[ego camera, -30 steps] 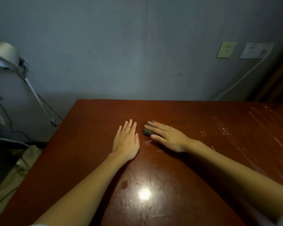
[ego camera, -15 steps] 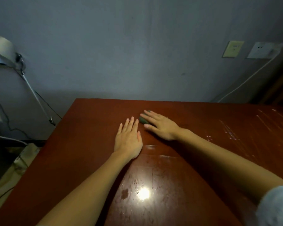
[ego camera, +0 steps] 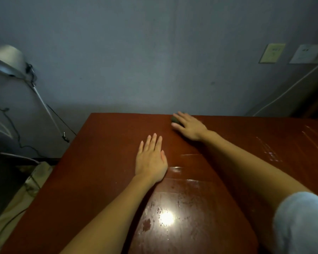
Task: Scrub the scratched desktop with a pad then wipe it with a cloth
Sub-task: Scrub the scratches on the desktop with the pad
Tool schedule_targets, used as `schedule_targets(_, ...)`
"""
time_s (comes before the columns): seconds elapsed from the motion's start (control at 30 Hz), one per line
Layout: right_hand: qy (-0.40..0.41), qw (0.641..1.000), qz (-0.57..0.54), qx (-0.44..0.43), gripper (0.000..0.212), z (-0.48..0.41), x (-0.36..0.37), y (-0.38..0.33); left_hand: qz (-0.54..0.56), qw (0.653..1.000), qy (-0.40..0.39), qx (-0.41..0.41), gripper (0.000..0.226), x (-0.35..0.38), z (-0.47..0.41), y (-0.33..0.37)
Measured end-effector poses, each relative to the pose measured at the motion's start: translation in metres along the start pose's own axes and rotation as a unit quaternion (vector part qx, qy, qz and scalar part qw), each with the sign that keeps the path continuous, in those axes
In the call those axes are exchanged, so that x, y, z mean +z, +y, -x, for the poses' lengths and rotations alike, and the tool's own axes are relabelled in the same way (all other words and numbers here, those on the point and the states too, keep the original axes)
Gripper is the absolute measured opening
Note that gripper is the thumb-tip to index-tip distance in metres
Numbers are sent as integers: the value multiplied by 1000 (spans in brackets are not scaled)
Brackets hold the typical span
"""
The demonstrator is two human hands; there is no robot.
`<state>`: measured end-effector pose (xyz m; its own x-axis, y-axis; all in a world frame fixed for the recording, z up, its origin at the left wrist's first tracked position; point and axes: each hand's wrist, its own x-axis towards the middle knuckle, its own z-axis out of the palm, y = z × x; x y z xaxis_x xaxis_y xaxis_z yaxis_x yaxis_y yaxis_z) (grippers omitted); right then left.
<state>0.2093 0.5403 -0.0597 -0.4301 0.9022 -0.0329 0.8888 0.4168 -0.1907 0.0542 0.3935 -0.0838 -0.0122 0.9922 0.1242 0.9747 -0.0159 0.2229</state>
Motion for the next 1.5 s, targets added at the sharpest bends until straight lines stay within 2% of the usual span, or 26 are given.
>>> schedule_targets(0.1,-7,994,4,-113,64,46,9,-13,-8,1000,-4,0,55,1,-1,0)
schedule_targets(0.17,-6,991,-7,-130,66,71,8,9,-6,1000,-6,2,55,1,-2,-1)
schedule_targets(0.33,8,998,16,54,61,58,-13,87,-6,1000,-7,1,55,1,1,-2)
schedule_targets(0.47,3,996,13,86,64,15,-12,74,-5,1000,-8,0,55,1,-1,-1)
schedule_targets(0.57,-7,1000,5,29,62,18,-5,38,-3,1000,-5,2,55,2,-1,-1)
schedule_targets(0.67,-1,995,27,-97,63,76,9,6,-2,1000,5,4,54,3,-2,-2)
schedule_targets(0.73,5,990,20,-138,66,116,10,10,-2,1000,4,5,54,4,-3,-3)
schedule_targets(0.83,5,999,10,-50,64,129,-3,52,-3,1000,-1,9,54,4,-1,-3)
schedule_targets(0.93,-4,999,9,54,69,94,-14,88,-2,1000,1,6,54,3,-1,-2)
schedule_targets(1.1,-3,995,-21,94,66,18,-19,84,-2,1000,15,2,54,3,-1,-3)
schedule_targets(1.23,-15,998,-24,52,65,7,-14,53,1,1000,15,5,55,4,-1,-3)
schedule_targets(1.4,-6,994,-12,-105,66,92,3,28,0,1000,12,4,54,3,-1,-3)
schedule_targets(1.43,-7,994,-18,-111,68,106,2,36,-1,1000,9,4,54,3,0,-3)
schedule_targets(1.5,-7,998,-16,-64,65,115,-6,63,-3,1000,4,7,54,2,0,-3)
